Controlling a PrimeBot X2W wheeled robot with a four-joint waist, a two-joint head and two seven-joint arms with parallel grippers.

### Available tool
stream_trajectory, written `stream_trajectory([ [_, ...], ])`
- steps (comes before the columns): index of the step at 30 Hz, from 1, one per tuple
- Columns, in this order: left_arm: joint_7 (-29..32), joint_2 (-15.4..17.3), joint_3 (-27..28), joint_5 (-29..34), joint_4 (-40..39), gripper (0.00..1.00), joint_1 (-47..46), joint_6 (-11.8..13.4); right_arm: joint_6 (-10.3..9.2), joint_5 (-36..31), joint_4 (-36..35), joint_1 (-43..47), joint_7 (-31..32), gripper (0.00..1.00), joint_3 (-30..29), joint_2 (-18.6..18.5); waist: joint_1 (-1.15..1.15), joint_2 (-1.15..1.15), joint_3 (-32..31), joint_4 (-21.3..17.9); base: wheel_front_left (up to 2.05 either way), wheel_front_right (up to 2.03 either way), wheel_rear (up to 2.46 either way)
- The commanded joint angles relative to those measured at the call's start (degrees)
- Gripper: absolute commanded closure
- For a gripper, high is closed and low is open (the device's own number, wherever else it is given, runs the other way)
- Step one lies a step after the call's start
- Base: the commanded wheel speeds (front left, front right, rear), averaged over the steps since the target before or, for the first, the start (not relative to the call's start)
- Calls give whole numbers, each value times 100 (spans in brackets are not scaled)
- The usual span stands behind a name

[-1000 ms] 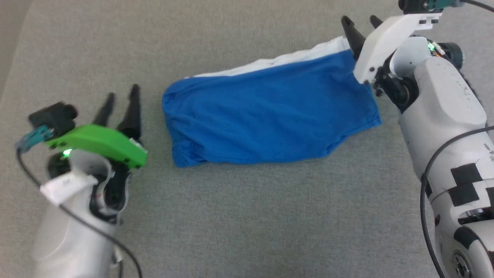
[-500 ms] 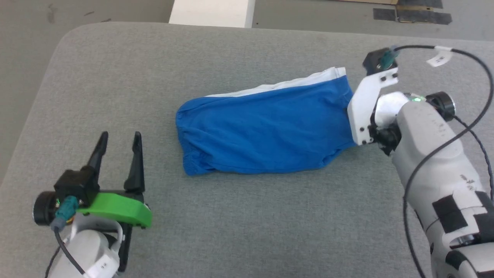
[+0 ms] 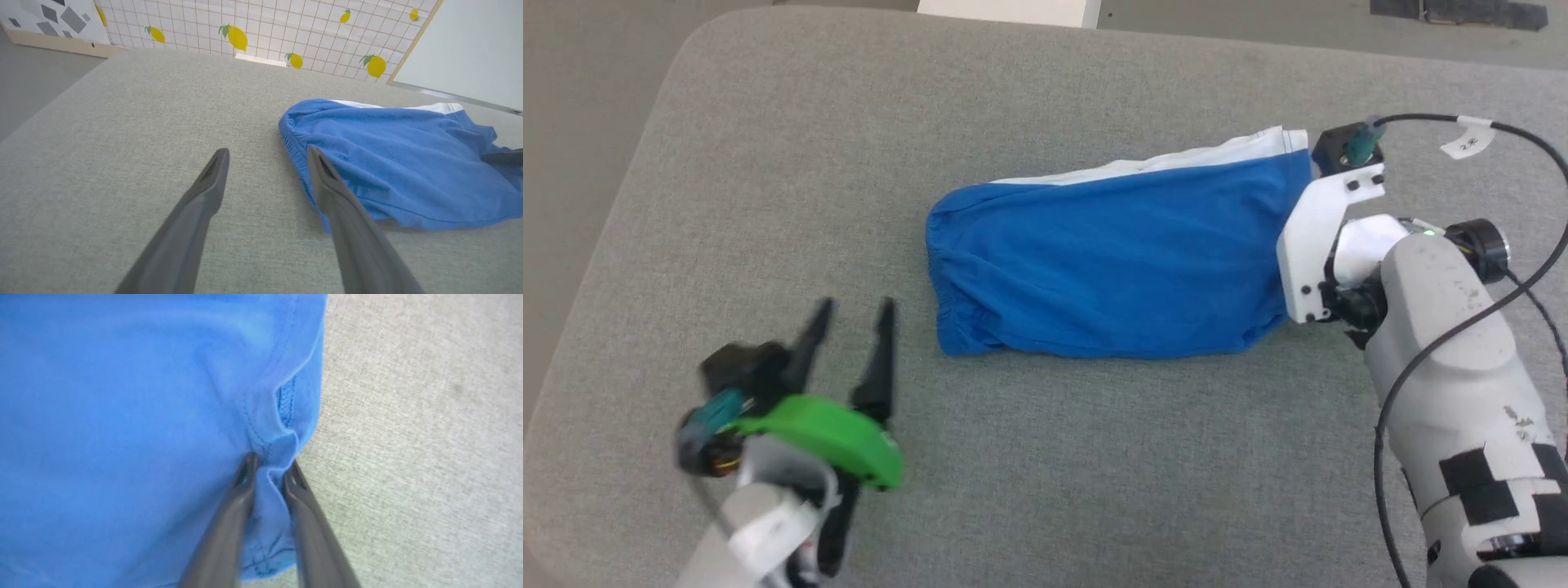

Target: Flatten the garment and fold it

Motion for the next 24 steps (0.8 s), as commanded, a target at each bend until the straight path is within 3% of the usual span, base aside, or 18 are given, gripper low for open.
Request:
stream_trajectory([
  [1,302,-48,-90,-83,-75,0,-167,-17,-11,29,10,268,50,100,10,-24,0,0,-46,-34,0,0,0],
  [4,1228,-136,-284,-290,-140,0,-396,102,-11,222,-205,304,54,100,136,-22,0,0,-105,-79,0,0,0],
  [8,2284,-195,-426,-369,-1,0,-824,449,-11,449,-441,396,122,100,363,-22,0,0,-149,-170,0,0,0],
  [9,2957,-189,-574,-359,285,0,-1101,619,-11,604,-602,462,195,100,541,-21,0,0,-123,-256,0,0,0],
  [13,3541,-128,-747,-292,788,0,-1365,711,-11,797,-856,519,265,100,778,-21,0,0,-23,-392,0,0,0],
  [18,3610,-118,-823,-307,1274,0,-1525,581,-11,968,-1139,590,328,100,963,-21,0,0,105,-494,0,0,0],
  [19,3573,-124,-841,-326,1347,11,-1546,505,-11,992,-1194,613,340,100,988,-21,0,0,121,-512,0,0,0],
  [20,3514,-132,-849,-339,1393,60,-1564,442,-11,1006,-1233,633,350,100,1003,-21,0,0,129,-522,0,0,0],
  [21,3440,-142,-860,-357,1451,92,-1577,363,-11,1024,-1280,661,359,100,1016,-21,0,0,133,-536,0,0,0],
  [22,3412,-153,-870,-383,1507,100,-1576,305,-11,1035,-1313,688,366,100,1025,-21,0,0,131,-547,0,0,0],
  [24,3355,-181,-867,-454,1611,100,-1574,206,-11,1056,-1376,751,389,100,1035,-21,0,0,106,-566,0,0,0],
])
